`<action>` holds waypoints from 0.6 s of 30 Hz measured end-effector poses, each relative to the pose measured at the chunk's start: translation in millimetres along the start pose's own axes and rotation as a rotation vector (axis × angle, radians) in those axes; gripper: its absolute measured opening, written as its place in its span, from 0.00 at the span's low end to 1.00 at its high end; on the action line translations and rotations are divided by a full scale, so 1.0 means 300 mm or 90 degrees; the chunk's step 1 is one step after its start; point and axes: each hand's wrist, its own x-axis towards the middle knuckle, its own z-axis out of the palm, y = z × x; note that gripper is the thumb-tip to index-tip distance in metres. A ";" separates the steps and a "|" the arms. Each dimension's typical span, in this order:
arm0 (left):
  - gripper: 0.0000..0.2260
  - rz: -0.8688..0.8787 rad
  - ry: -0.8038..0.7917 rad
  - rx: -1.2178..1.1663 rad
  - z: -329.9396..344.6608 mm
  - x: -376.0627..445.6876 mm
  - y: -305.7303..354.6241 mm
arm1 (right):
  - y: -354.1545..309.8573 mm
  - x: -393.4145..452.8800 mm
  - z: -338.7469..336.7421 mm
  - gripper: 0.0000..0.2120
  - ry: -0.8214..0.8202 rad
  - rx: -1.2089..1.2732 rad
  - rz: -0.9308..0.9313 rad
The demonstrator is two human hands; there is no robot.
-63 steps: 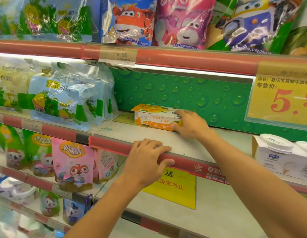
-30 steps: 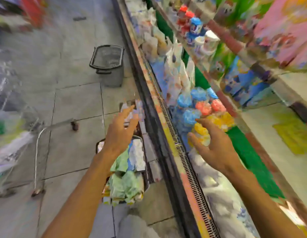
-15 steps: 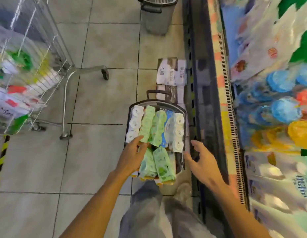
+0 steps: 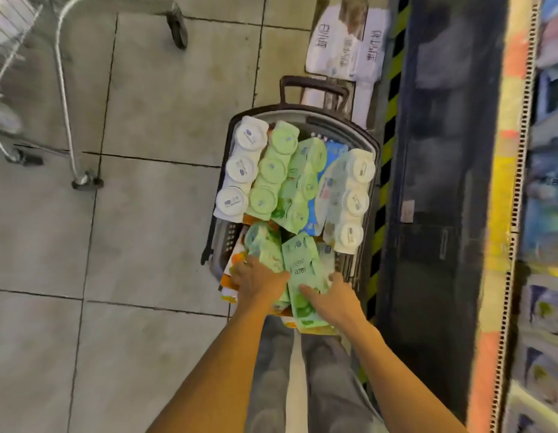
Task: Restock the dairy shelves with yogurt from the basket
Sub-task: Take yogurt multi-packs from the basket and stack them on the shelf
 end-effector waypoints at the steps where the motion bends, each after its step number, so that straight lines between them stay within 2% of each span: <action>1: 0.48 -0.040 0.000 -0.016 -0.001 0.010 0.015 | -0.001 0.017 0.009 0.40 0.002 0.002 0.014; 3: 0.48 -0.094 -0.001 -0.025 -0.009 0.027 0.031 | -0.005 0.040 0.017 0.42 -0.004 0.012 0.040; 6: 0.43 -0.089 -0.010 -0.045 -0.023 0.046 0.029 | -0.015 0.053 0.016 0.44 -0.025 0.016 0.065; 8: 0.40 -0.083 -0.039 -0.131 -0.036 0.059 0.016 | -0.026 0.045 0.006 0.41 -0.026 0.023 0.064; 10: 0.41 -0.080 -0.065 -0.224 -0.058 0.056 0.002 | -0.037 0.034 -0.006 0.36 -0.024 0.034 0.060; 14: 0.38 -0.057 -0.097 -0.293 -0.091 0.025 -0.042 | -0.053 0.005 -0.040 0.34 -0.012 0.038 0.033; 18: 0.44 -0.026 -0.132 -0.342 -0.145 -0.040 -0.097 | -0.066 -0.077 -0.095 0.29 0.014 0.050 0.010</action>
